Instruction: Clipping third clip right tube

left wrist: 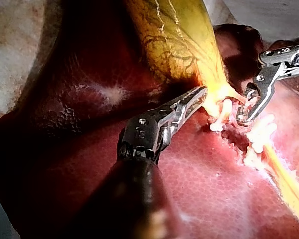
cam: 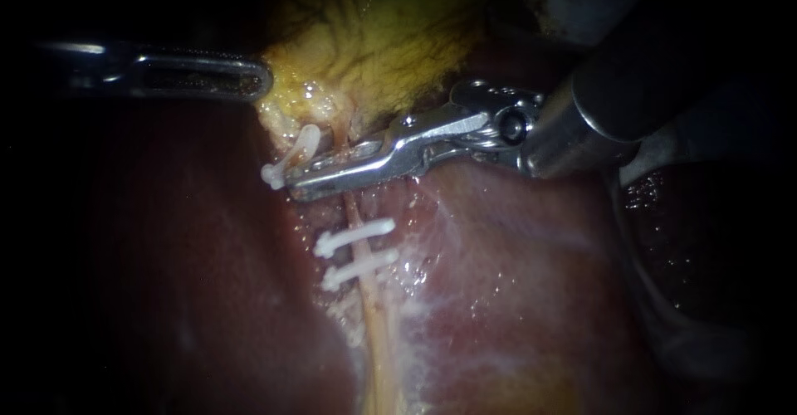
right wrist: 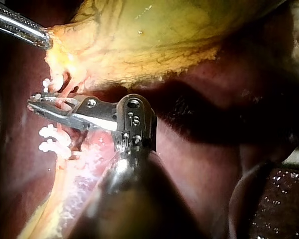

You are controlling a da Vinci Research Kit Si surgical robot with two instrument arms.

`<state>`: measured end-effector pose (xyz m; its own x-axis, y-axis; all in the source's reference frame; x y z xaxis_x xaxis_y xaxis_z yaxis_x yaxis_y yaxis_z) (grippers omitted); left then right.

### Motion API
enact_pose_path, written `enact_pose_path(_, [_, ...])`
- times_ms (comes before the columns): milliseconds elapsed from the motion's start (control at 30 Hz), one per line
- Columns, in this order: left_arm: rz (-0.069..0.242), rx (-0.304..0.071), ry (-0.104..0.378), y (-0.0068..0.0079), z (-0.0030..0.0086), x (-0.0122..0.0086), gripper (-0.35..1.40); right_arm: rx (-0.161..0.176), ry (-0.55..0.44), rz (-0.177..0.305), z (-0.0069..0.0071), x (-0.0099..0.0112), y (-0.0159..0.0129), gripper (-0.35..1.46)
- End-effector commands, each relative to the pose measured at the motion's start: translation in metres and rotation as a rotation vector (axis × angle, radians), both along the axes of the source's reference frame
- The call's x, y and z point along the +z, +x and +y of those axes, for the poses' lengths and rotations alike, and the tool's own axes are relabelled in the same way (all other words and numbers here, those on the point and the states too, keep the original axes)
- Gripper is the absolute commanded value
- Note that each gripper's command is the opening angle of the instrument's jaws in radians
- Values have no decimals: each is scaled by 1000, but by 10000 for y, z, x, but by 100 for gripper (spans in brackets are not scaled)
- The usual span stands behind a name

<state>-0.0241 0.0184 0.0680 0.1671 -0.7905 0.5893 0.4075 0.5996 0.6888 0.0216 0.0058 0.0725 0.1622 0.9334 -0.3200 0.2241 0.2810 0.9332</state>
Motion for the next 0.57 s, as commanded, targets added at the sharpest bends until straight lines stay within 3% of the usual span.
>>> enact_pose_path(33, [0, 0, 0, 0, 0, 0, -35, 1, -1, -2, 1, 1, -1, -35])
enact_pose_path(567, [0, 0, 0, 1, 0, 0, -35, -11, 2, -2, 0, 1, -4, -35])
